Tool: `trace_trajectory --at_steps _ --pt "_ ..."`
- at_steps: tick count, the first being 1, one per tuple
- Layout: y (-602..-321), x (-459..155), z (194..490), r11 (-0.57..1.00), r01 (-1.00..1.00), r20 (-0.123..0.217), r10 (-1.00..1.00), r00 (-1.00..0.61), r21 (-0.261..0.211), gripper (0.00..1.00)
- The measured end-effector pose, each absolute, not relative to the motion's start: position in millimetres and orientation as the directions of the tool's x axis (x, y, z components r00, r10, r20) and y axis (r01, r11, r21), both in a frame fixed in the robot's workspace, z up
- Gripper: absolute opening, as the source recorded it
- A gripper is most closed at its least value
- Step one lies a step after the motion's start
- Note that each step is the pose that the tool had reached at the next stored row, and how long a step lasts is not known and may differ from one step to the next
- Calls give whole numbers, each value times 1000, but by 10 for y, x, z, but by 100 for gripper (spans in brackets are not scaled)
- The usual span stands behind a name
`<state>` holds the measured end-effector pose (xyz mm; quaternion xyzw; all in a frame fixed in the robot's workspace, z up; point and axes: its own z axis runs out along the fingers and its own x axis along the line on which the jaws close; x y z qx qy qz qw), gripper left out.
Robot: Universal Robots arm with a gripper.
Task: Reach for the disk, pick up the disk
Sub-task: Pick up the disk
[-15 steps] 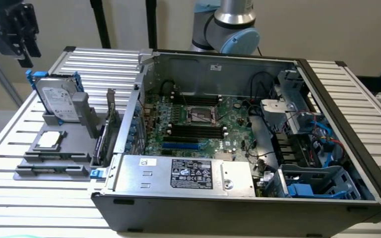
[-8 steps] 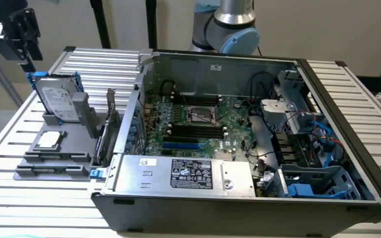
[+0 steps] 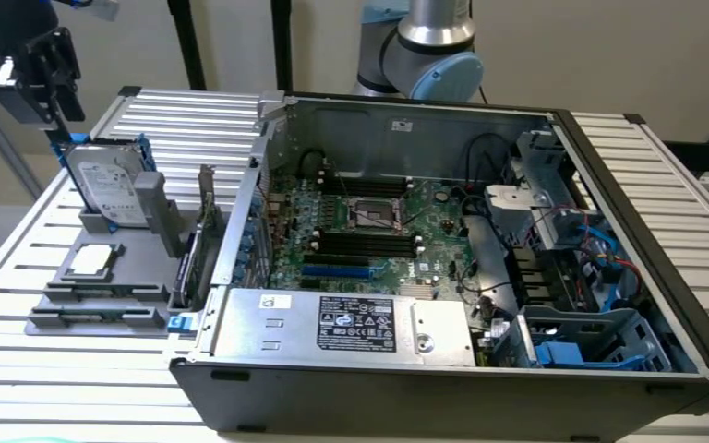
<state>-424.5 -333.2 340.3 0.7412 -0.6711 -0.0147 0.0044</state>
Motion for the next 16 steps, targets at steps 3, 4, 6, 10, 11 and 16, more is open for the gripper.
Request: trace_trajectory --at_steps 3,4,6,10,11,16 --pt "-3332 -4245 3336 -73 -997 -18 -997 72 26 54" --pt "-3332 -4245 3320 -72 -997 -18 -997 71 26 54" --pt "-3331 -4244 3293 -67 -997 -18 -998 67 26 54" --pt "-3330 -4245 3224 -57 -998 -19 -998 56 26 54" --pt "-3330 -4245 3205 -56 -998 -19 -998 56 26 54" --pt "-3330 -4245 3115 -56 -998 -19 -998 56 26 54"
